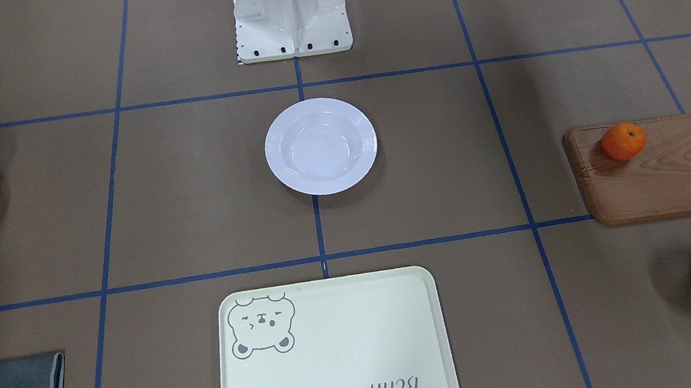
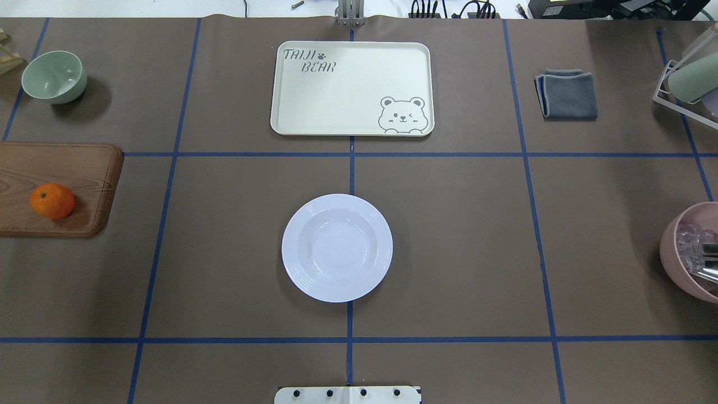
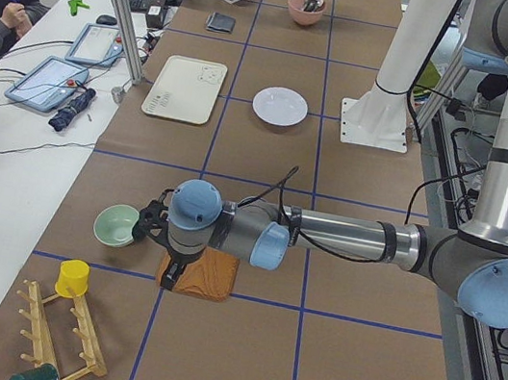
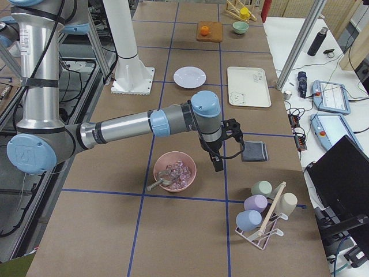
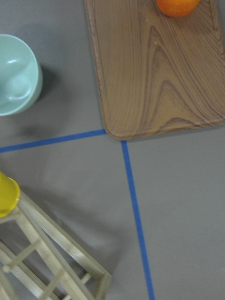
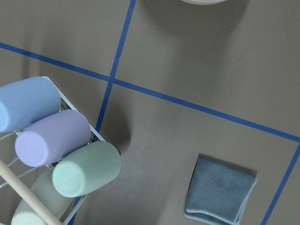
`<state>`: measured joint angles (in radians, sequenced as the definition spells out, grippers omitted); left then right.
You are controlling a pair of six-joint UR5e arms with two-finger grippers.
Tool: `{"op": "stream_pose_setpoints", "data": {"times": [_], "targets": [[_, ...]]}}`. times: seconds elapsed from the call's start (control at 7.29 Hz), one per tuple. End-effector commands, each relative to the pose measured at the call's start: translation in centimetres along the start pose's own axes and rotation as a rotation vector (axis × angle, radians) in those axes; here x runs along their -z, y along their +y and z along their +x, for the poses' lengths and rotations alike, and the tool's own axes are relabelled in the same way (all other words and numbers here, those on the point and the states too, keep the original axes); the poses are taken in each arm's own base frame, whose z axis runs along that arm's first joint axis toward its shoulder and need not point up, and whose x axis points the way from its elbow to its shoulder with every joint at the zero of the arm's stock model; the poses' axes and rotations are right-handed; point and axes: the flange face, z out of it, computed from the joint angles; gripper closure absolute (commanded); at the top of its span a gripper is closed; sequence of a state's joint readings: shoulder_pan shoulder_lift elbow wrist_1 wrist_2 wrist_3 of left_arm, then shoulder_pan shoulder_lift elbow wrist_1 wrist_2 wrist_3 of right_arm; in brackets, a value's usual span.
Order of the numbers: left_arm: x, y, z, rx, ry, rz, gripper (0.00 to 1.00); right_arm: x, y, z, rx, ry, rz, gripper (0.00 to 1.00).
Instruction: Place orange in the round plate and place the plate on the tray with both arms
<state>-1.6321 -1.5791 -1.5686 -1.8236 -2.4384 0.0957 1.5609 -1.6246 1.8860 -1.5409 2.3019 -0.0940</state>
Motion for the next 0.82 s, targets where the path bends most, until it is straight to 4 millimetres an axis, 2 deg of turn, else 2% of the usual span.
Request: {"op": "stream_pose_setpoints", "data": {"times": [0.0,0.14,0.27,0.41,0.55,0.69], "targets": [[1.5,-1.7,1.8,-0.127,0.007,0.106,0.02,1.2,-1.4,-0.9,0.024,-0.006,0.034,0.0],[1.9,-1.8,2.2,-0.162,0.003,0.166,0.02,1.2,-2.6,-1.6,0.042,-0.011,0.04,0.0],[1.0,-4.6,5.8,-0.194,0.03,0.168,0.02,0.9,-3.8,-3.2,-0.022,-0.034,0.04,0.0],[-0.7,-5.1,8.1,-0.147,0.055,0.14,0.02,-0.2,-5.4,-6.7,-0.102,-0.063,0.042,0.0],[-2.1,-5.5,10.5,-0.067,0.059,0.123,0.01,-1.9,-6.4,-10.4,-0.175,-0.09,0.076,0.0],[-4.5,-5.5,13.1,-0.047,0.04,0.094,0.01,-4.0,-7.0,-14.4,-0.26,-0.087,0.095,0.0]]}}
